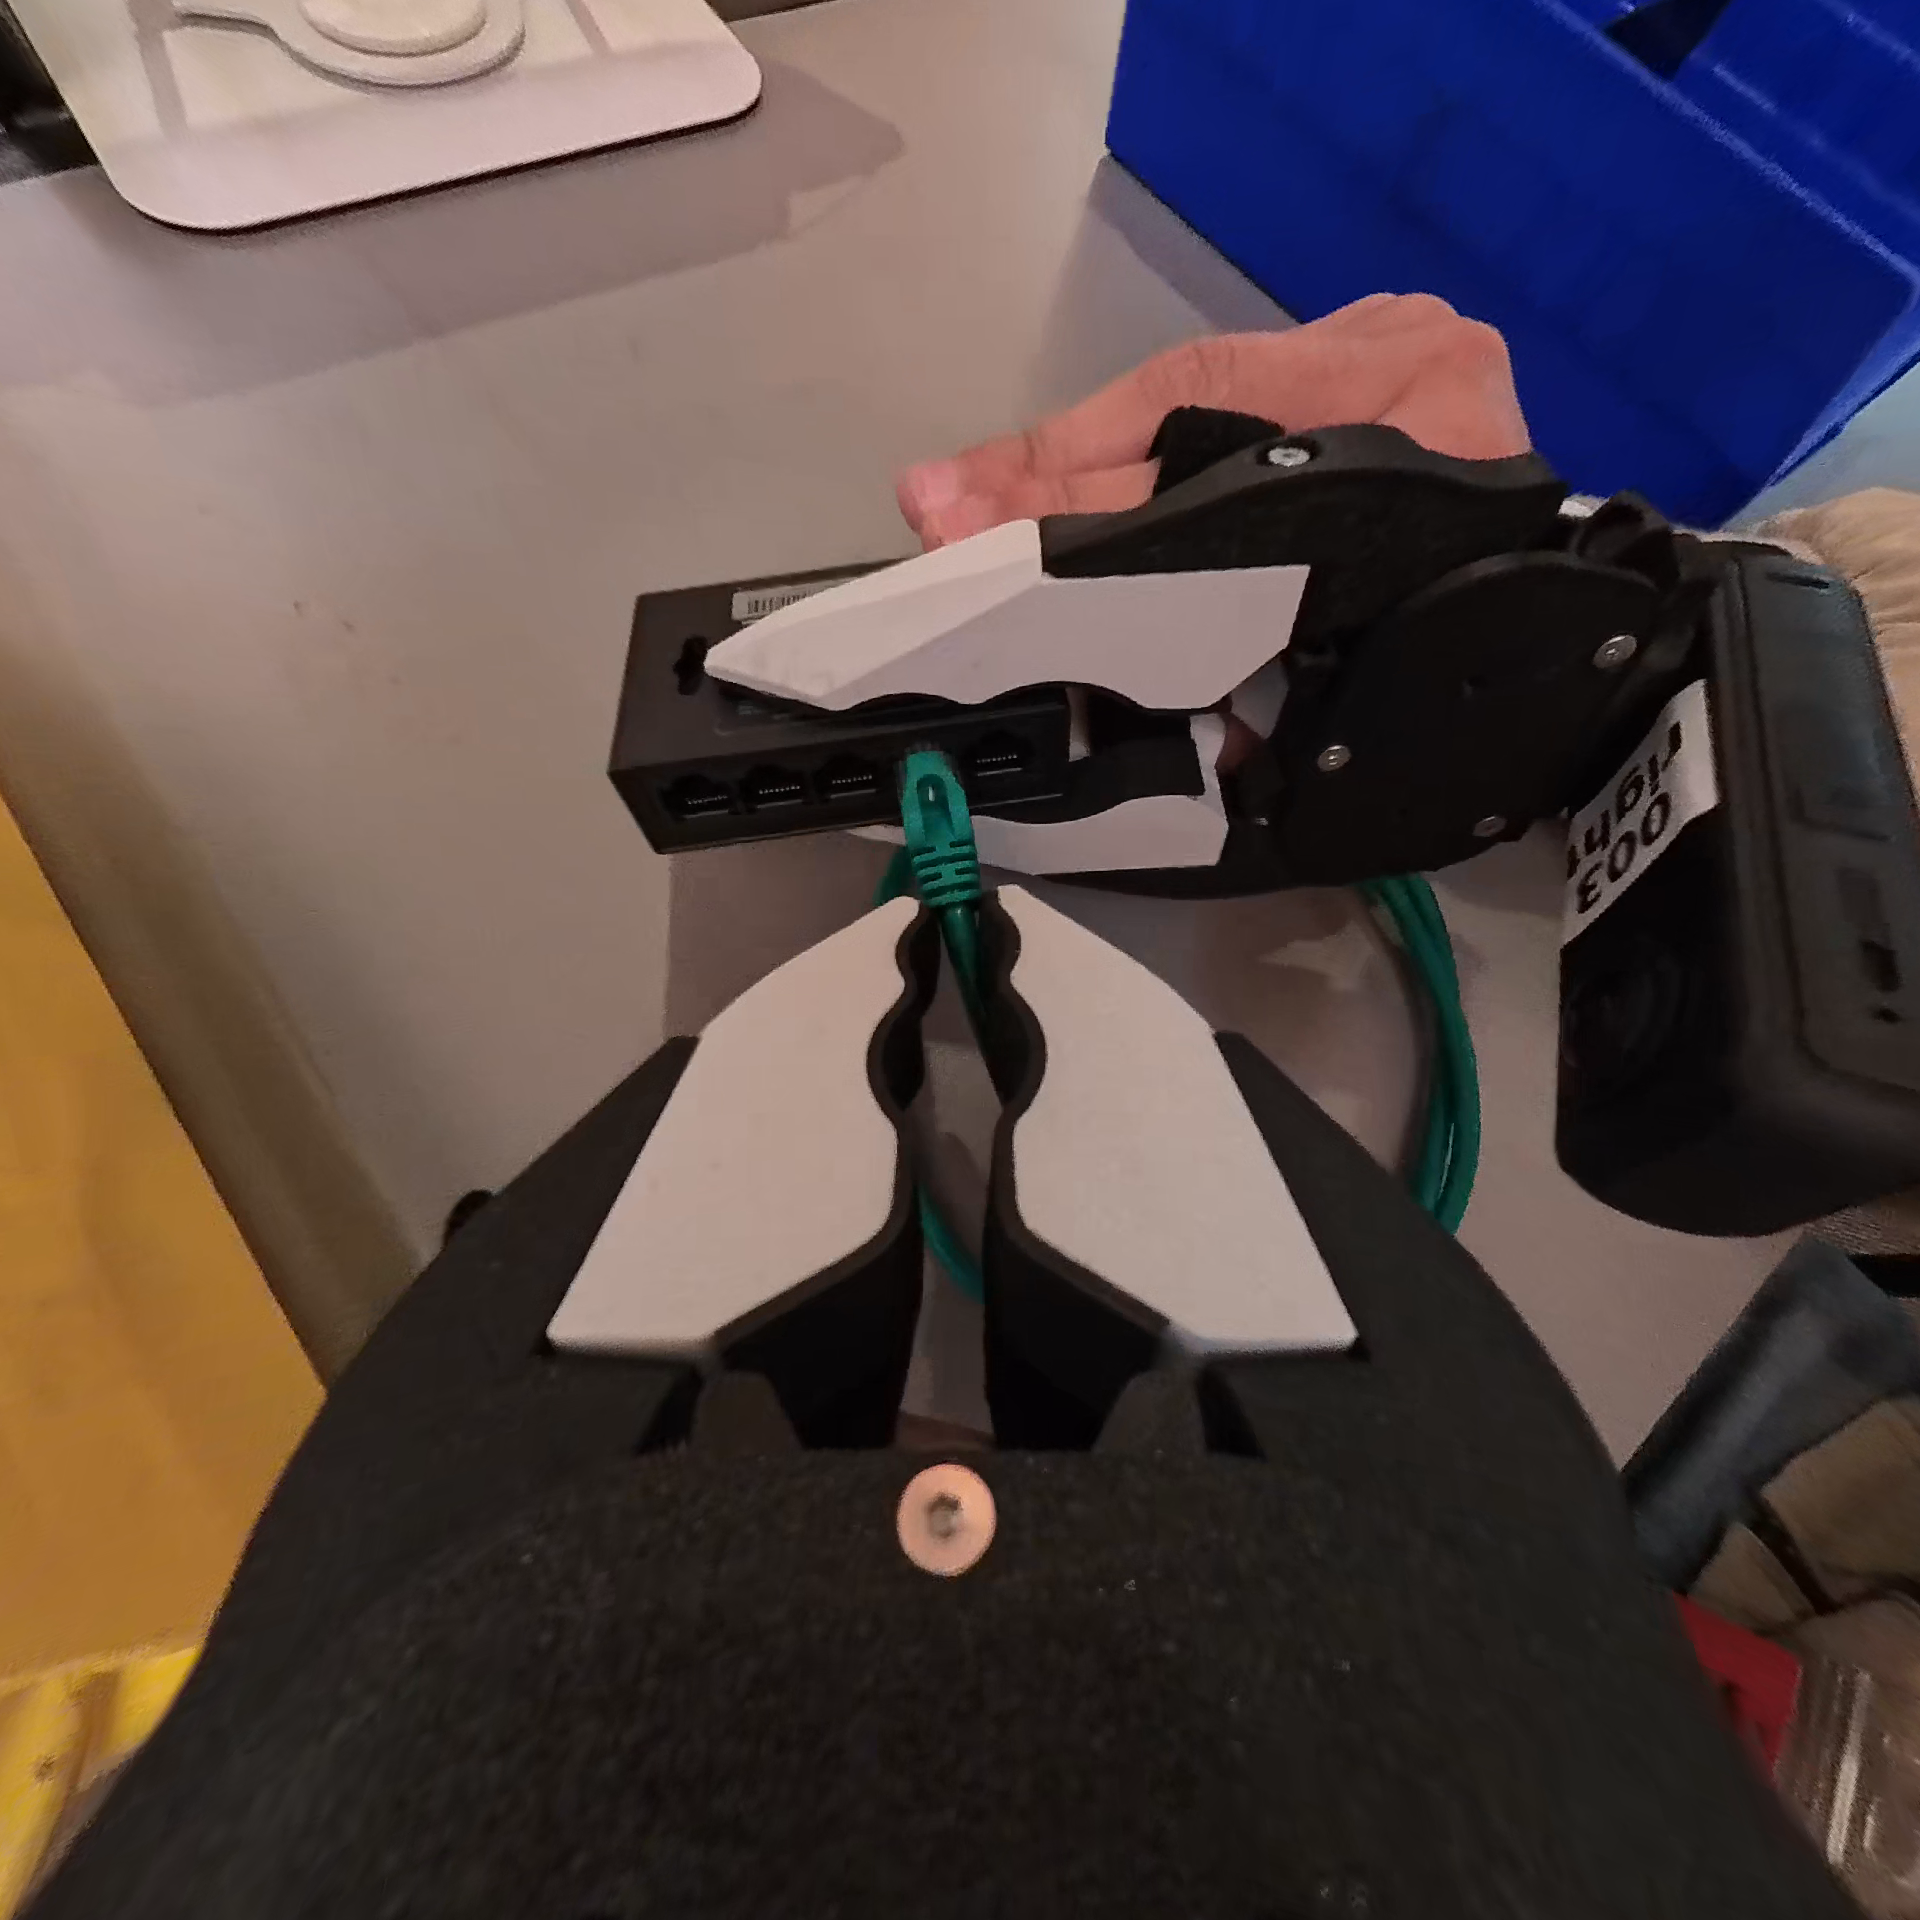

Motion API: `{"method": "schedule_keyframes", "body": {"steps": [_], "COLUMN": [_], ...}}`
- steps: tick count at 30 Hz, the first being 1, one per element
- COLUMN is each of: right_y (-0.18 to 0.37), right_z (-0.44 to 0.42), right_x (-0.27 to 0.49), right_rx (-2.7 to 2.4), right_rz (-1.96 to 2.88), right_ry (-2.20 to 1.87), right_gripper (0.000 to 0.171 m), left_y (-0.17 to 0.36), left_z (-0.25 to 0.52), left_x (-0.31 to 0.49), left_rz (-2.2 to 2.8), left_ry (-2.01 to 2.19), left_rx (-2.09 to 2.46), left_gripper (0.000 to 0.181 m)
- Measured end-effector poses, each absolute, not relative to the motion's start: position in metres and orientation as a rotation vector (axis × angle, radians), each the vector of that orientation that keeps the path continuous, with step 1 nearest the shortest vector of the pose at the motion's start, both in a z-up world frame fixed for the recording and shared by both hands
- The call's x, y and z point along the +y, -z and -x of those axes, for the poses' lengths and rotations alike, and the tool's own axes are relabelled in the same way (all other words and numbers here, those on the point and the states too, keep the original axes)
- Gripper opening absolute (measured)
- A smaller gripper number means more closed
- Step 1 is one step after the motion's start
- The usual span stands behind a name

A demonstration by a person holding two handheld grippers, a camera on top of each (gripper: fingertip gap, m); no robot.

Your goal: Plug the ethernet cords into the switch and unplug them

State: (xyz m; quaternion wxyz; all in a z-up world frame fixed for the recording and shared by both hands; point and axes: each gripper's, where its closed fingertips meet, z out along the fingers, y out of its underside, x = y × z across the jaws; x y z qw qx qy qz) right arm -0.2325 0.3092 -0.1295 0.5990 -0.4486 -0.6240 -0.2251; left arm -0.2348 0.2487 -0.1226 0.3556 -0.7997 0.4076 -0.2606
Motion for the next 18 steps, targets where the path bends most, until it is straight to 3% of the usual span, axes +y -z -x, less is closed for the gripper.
{"method": "schedule_keyframes", "body": {"steps": [18], "right_y": [0.134], "right_z": [0.226], "right_x": [0.322], "right_rx": [-1.409], "right_rz": [1.112], "right_ry": [0.498], "right_gripper": [0.027], "left_y": [0.126], "left_z": [0.227], "left_x": [0.265], "left_rz": [2.050], "left_ry": [0.652], "left_rx": [1.000], "left_gripper": [0.007]}}
